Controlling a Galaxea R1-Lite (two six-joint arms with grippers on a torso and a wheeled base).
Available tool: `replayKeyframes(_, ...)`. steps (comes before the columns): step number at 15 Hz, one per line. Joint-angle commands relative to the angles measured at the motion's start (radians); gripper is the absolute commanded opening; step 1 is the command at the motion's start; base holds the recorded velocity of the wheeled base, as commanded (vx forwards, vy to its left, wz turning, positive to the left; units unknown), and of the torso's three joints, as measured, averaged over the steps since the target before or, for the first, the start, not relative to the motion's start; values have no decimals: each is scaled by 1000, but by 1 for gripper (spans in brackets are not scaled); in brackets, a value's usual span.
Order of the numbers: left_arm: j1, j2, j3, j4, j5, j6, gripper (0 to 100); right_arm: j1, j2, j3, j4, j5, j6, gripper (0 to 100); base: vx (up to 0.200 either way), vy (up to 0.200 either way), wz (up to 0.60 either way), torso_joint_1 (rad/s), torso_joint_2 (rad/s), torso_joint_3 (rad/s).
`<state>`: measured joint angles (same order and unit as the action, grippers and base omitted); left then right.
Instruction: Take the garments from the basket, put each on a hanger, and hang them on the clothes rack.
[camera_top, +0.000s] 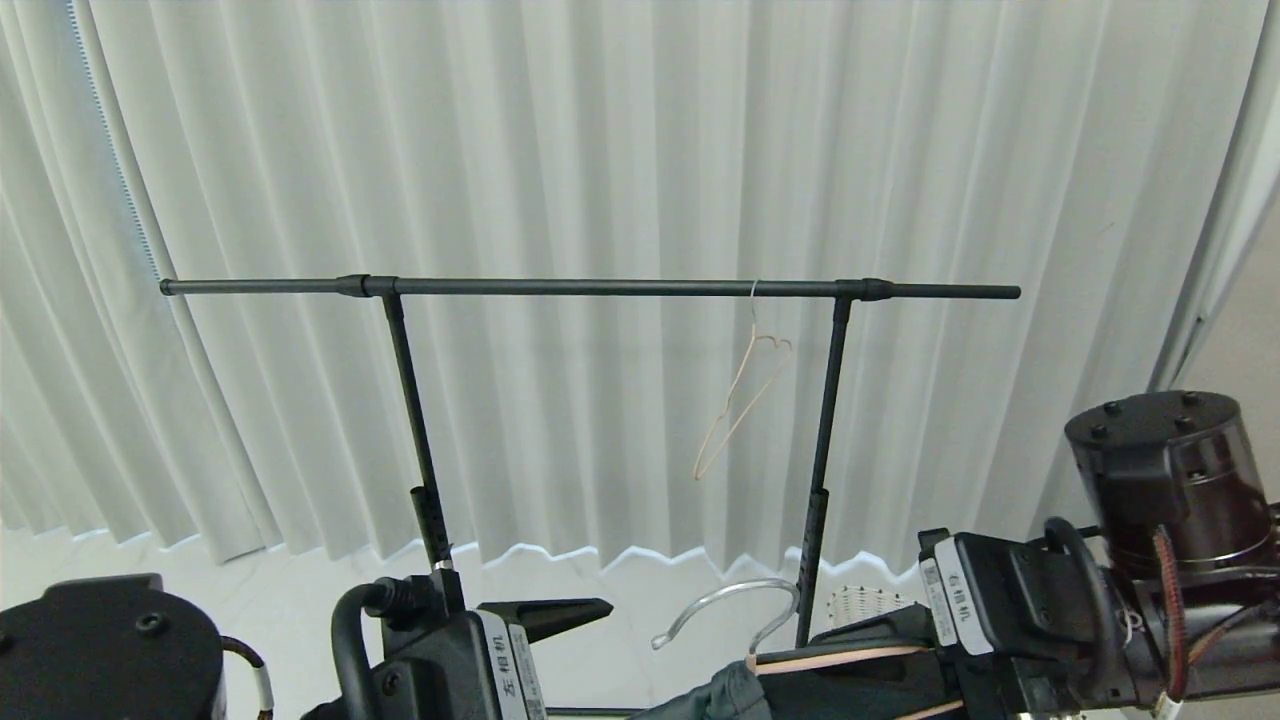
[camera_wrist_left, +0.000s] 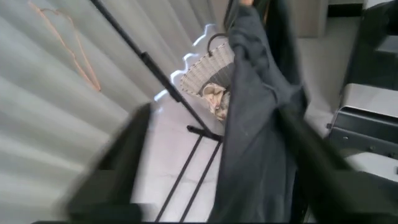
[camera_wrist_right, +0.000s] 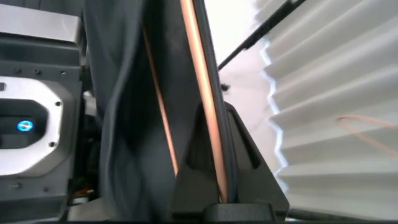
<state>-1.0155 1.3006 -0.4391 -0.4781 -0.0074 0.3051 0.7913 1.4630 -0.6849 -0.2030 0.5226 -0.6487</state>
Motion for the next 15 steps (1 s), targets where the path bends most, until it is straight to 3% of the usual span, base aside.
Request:
replayKeyframes(1,17,0,3,1,1,-1,100,-40,-56,-1,-1,8,-42,0,0,0,0,0,0,0)
replayKeyframes(4,57,-14,30,-1,1,-3,100,-116,-87,-1,-1,37,-118,0,0,0,0,0,0,0)
replayKeyframes(8,160,-96,198,-2,1,-1,100,-199,-105,-22,-1,62,-131,0,0,0,0,0,0,0)
replayKeyframes(11,322,-135,338,-2,1,-3,100,-199,-99,-61,0,79,-131,0,0,0,0,0,0,0)
replayKeyframes(15,407,-69,353,-2,-12,-27,100,-185,-107,-74,0,80,-131,0,0,0,0,0,0,0)
